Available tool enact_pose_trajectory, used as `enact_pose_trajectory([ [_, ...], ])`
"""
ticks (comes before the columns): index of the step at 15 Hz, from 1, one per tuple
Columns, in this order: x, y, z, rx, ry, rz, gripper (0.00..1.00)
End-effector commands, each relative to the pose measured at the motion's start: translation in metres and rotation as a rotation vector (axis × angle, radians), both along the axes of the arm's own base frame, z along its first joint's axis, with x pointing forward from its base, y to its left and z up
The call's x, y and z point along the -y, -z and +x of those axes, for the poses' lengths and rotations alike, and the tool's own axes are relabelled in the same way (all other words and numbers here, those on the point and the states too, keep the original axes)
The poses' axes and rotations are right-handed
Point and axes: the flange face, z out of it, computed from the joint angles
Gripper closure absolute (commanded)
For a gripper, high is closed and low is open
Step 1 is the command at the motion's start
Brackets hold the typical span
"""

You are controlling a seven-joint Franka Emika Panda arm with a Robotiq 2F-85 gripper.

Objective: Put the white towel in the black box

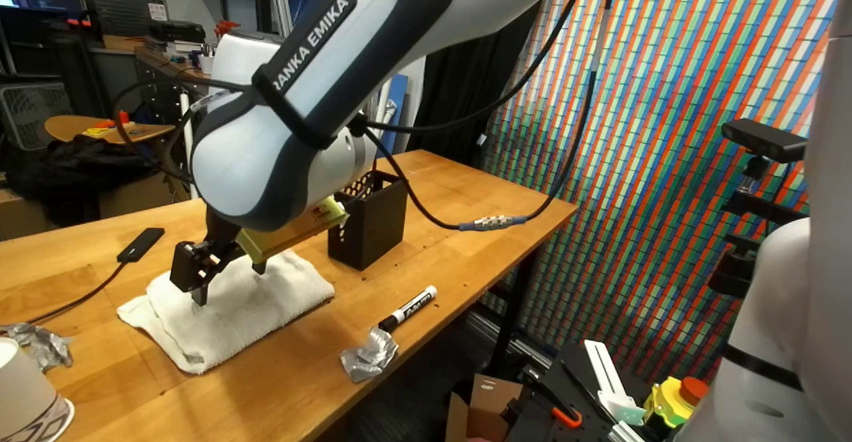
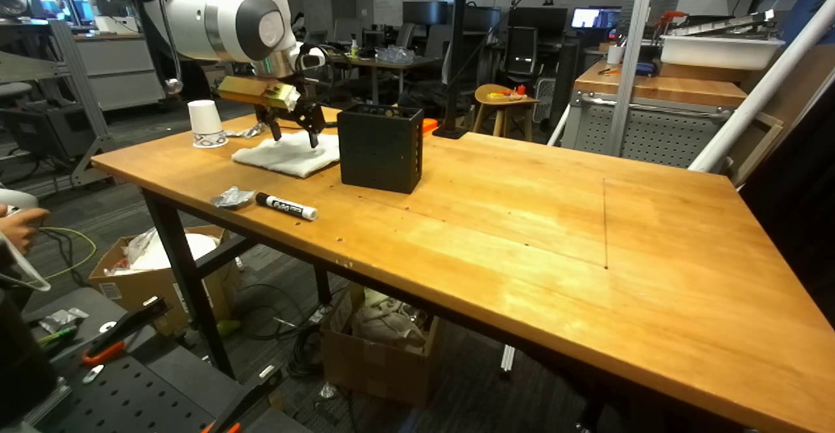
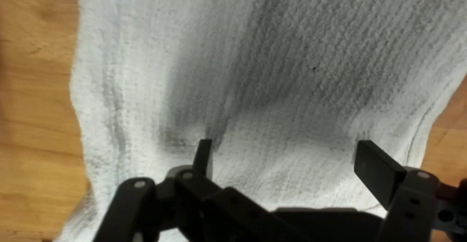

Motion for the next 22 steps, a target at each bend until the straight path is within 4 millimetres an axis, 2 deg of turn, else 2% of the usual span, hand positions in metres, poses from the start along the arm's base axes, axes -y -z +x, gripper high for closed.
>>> enact_pose_trajectory([
  [1,-0.015,0.032,0.012,-0.003,-0.083,-0.052,0.00],
  [2,-0.016,0.042,0.011,-0.018,-0.095,-0.069,0.01],
  [3,-0.017,0.046,0.010,-0.029,-0.103,-0.073,0.25],
  [5,-0.017,0.054,0.007,-0.050,-0.088,-0.069,0.29],
  [6,-0.017,0.054,0.006,-0.058,-0.074,-0.057,0.38],
  [14,-0.015,0.015,0.012,-0.043,0.034,0.035,0.99],
  [17,-0.010,-0.003,0.011,-0.036,0.061,0.047,1.00],
  [22,0.007,-0.056,0.000,-0.004,0.102,0.046,1.00],
])
